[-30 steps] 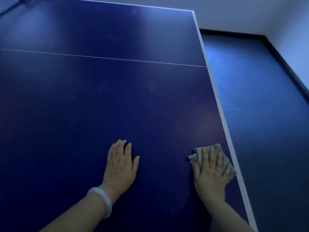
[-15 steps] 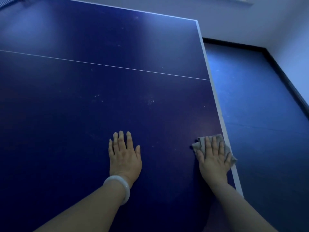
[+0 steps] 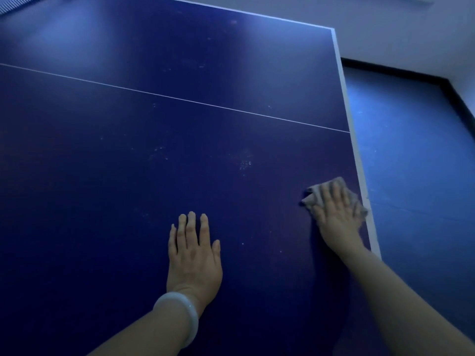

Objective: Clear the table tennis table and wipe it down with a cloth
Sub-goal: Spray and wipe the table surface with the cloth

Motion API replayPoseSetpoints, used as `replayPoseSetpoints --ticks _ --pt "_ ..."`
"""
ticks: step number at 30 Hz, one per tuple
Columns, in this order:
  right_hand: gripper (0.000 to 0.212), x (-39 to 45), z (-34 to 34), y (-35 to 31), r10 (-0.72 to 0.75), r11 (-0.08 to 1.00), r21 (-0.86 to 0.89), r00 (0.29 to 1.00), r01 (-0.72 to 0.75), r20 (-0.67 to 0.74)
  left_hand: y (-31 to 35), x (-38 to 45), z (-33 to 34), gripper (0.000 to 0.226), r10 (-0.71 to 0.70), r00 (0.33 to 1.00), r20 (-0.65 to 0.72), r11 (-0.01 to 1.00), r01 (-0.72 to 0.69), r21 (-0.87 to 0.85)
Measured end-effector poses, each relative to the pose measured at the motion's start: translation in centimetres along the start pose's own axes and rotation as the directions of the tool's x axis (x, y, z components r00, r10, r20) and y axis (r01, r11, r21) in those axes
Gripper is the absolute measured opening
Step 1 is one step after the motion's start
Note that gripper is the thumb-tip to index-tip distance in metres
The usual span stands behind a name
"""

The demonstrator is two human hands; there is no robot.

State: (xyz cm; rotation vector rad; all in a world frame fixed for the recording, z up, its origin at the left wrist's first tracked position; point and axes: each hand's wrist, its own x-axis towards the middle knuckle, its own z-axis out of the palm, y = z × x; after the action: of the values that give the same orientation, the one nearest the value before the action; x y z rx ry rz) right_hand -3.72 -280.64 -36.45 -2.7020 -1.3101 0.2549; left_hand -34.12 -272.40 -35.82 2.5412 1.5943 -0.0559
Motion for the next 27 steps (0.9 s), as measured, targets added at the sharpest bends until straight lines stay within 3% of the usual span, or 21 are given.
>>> replayPoseSetpoints --ticks 3,6,9,11,13,14,17,19,22,24,27 --pt "0.06 5.1 -1.3 0.9 0.236 0.969 0.077 0.972 -0.235 -0.003 0.0 0.1 0.1 0.072 -0.014 1.0 0.012 1.0 0.014 0.018" --pt "0.06 9.5 -1.7 -1.5 0.27 0.959 0.079 0.962 -0.273 0.044 0.1 0.1 -0.2 0.069 -0.024 0.999 0.035 1.0 0.024 0.003" --pt "0.058 10.1 -0.8 -6.7 0.019 0.999 0.025 0.992 -0.022 0.124 0.1 0.1 -0.1 0.072 -0.016 0.999 0.036 1.0 0.015 0.025" --pt "0.057 8.4 0.2 -9.1 -0.225 0.974 0.008 0.961 0.227 0.158 0.1 0.0 -0.3 0.072 -0.022 0.999 0.038 0.999 0.021 0.033" --pt "0.056 7.4 0.6 -8.4 -0.32 0.945 -0.006 0.932 0.326 0.171 0.1 0.0 -0.5 0.07 -0.027 0.999 0.048 0.999 0.025 0.04" --pt "0.056 7.8 0.3 -7.1 -0.28 0.958 -0.018 0.949 0.285 0.148 0.1 0.0 -0.5 0.069 -0.029 0.999 0.043 0.999 0.028 0.034" --pt "0.055 10.5 -1.7 -2.3 0.05 0.999 0.012 0.997 -0.051 0.058 0.1 0.1 -0.3 0.065 -0.017 0.999 0.031 1.0 0.016 0.022" --pt "0.058 13.1 -2.6 -0.7 0.218 0.975 0.039 0.974 -0.22 0.057 0.0 0.1 -0.2 0.064 -0.008 1.0 0.024 1.0 0.008 0.014" --pt "0.063 17.1 -3.1 -1.9 0.347 0.934 0.062 0.935 -0.352 0.08 -0.1 0.1 -0.2 0.064 -0.003 1.0 0.02 1.0 0.003 0.009" --pt "0.065 19.4 -3.1 -4.5 0.344 0.933 0.069 0.932 -0.352 0.111 -0.1 0.2 -0.3 0.064 -0.001 1.0 0.02 1.0 0.001 0.008" --pt "0.058 20.9 -1.9 -10.8 0.087 0.996 -0.024 0.985 -0.084 0.15 0.0 0.2 -0.3 0.065 -0.013 1.0 0.025 1.0 0.012 0.021"
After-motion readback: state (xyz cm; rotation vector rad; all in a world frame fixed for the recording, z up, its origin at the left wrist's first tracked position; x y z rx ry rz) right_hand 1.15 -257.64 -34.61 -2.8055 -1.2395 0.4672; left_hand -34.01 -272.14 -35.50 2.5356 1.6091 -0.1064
